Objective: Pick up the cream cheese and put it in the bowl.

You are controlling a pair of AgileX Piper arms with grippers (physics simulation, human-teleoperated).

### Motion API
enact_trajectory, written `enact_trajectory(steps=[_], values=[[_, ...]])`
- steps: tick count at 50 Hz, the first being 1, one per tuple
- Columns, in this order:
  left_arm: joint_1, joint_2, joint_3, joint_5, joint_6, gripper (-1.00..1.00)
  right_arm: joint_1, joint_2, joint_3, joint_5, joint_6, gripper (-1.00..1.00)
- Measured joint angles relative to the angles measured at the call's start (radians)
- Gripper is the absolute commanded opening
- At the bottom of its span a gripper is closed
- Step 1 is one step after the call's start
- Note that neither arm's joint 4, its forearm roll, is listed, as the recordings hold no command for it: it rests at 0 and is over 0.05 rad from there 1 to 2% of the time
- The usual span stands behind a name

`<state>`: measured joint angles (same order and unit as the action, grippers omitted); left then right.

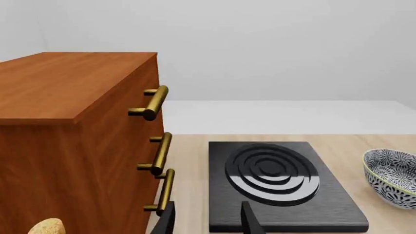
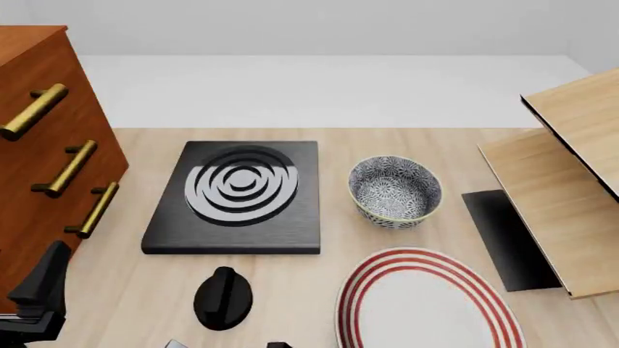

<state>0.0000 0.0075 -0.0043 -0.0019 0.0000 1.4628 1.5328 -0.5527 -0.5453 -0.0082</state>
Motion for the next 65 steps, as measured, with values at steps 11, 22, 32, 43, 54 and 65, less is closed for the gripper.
enact_trajectory(steps=[11, 22, 32, 43, 54, 65], values=[[0.0, 0.0, 0.0, 0.0, 0.0, 1.0, -0.022, -0.041, 0.013, 0.019, -0.024, 1.0], [0.0, 0.0, 0.0, 0.0, 0.0, 1.0, -0.048, -0.078, 0.035, 0.031, -0.044, 1.0], [0.0, 0.0, 0.0, 0.0, 0.0, 1.0, -0.069, -0.096, 0.057, 0.024, -0.047, 1.0], [0.0, 0.0, 0.0, 0.0, 0.0, 1.0, -0.102, -0.11, 0.087, 0.009, -0.037, 1.0], [0.0, 0.0, 0.0, 0.0, 0.0, 1.0, -0.122, -0.114, 0.11, -0.008, -0.03, 1.0], [0.0, 0.0, 0.0, 0.0, 0.0, 1.0, -0.13, -0.085, 0.122, -0.041, -0.013, 1.0]])
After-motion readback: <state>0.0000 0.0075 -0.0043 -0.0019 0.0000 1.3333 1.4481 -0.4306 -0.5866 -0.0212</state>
